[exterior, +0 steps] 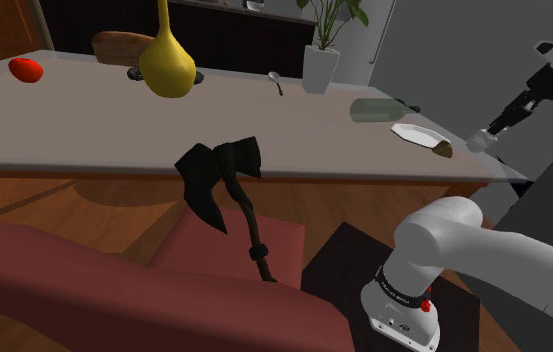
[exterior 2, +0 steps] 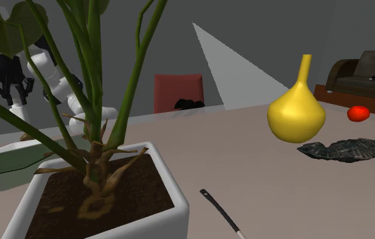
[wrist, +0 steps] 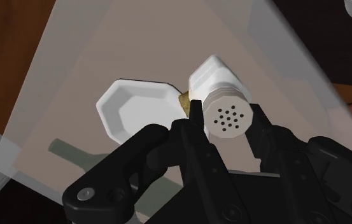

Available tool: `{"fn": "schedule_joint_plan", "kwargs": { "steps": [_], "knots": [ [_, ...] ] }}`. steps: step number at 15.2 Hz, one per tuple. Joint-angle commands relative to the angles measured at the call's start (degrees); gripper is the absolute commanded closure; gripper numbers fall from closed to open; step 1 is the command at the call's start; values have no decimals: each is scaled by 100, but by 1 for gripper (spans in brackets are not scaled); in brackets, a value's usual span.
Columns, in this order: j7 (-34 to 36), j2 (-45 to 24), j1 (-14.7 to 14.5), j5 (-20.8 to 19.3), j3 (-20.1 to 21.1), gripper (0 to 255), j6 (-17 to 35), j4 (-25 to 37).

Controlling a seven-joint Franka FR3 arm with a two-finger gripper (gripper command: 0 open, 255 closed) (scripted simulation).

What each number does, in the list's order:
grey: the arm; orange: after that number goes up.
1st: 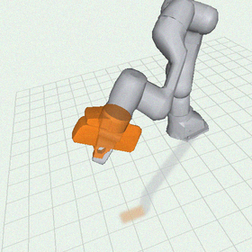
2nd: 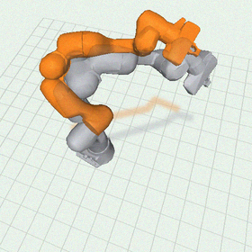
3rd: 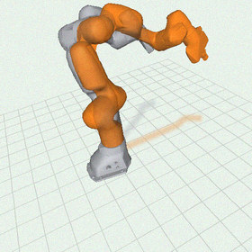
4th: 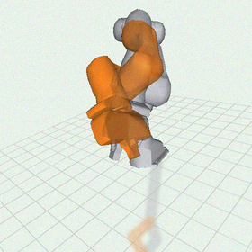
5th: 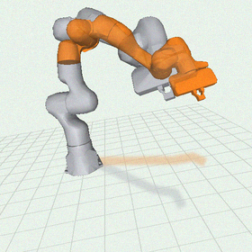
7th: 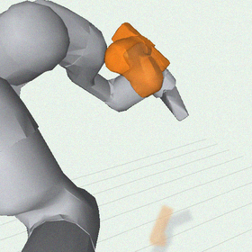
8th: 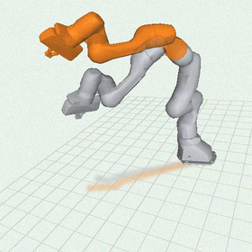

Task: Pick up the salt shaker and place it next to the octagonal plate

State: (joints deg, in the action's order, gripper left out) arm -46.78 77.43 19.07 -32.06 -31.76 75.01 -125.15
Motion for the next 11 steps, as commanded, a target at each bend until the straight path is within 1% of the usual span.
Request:
{"fn": "schedule_joint_plan", "kwargs": {
  "steps": [1, 9, 11],
  "knots": [
    [-6, 119, 41, -67, -63, 255, 70, -178],
    [1, 589, 231, -326, -313, 255, 340, -900],
    [0, 609, 241, -338, -326, 255, 352, -932]
  ]
}}
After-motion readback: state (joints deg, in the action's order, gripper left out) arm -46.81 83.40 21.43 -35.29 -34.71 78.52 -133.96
